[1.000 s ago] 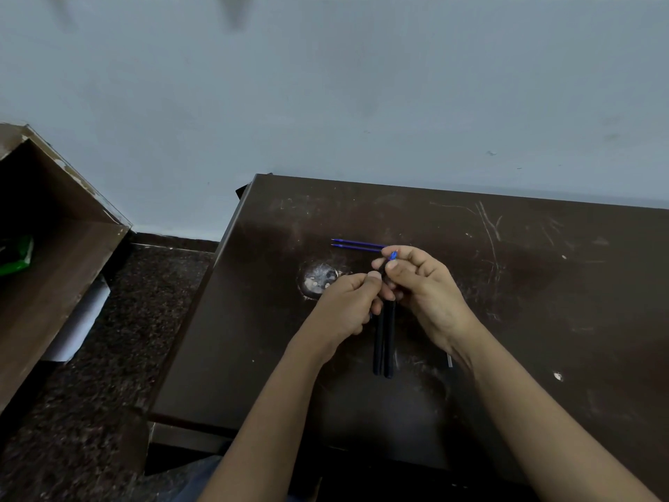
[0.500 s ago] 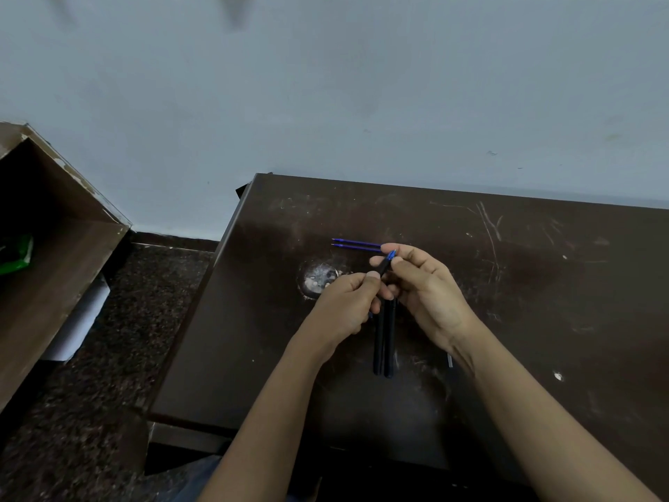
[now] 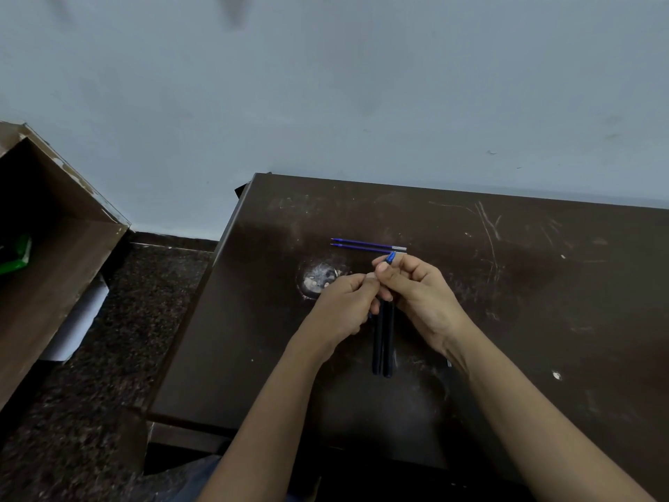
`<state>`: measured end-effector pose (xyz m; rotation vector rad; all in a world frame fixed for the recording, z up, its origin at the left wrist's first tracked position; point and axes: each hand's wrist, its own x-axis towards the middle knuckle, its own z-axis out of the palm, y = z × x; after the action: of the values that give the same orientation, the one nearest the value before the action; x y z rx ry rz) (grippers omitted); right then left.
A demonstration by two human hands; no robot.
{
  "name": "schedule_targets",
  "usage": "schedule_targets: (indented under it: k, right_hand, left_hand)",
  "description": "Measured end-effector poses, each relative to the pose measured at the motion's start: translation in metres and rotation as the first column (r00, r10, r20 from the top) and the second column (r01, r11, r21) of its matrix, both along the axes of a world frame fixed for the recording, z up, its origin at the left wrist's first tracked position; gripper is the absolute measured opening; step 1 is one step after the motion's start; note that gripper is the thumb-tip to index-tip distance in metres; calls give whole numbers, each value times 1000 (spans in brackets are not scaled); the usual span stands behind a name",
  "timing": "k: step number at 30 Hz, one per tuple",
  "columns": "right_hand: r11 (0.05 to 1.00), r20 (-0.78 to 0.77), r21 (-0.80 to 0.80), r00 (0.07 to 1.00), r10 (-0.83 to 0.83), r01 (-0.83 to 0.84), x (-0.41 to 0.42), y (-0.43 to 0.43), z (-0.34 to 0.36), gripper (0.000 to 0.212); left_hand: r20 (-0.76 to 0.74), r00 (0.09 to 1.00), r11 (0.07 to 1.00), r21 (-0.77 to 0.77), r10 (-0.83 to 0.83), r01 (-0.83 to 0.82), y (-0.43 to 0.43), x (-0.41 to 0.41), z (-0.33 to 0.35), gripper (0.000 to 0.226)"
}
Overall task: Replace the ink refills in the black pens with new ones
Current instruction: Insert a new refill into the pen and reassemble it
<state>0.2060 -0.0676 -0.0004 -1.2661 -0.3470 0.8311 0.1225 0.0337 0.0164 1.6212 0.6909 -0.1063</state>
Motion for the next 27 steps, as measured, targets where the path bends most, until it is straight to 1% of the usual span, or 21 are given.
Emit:
schedule_targets:
  k: [2,7,10,12,16,19,22,24,27]
  right_hand:
    - [1000,-25,13,1000,-8,8,0,0,0,22]
    - [999,-133,26,991,-19,22,4,1,-2,28]
    - [1000,-106,-3,994,-14,14,5,-1,-3,27]
    - [999,-94,3,995,-33,33,5,-2,-4,22]
    - [997,-111,38,992,-62,67,6,-2,-4,17]
    - [996,-129,57,990,-62,70,5,0,-5,20]
    - [995,-186,67,981,-62,75,4,1,-5,24]
    - [995,-217,73,975,-49,66,4,2,-3,26]
    - [998,-205,66,979,-10,24,3,4,-1,20]
  left_hand:
    - [1,1000,1000,3,-3,3,0,0,-1,39]
    - [-1,1000,999,39,-1,1,0,0,-1,39]
    - [-2,1000,999,40,-4,4,1,0,0,39]
    - [-5,1000,999,42,-12,12,0,0,-1,39]
    - [-1,1000,999,49,-15,15,0,0,-1,39]
    - [3,1000,1000,30,-4,4,0,0,-1,37]
    - [9,1000,1000,-6,1,-1,0,-1,0,33]
    - [17,1000,1000,-21,-8,8,0,-1,0,31]
    - [23,1000,1000,-8,3,-3,3,-3,2,31]
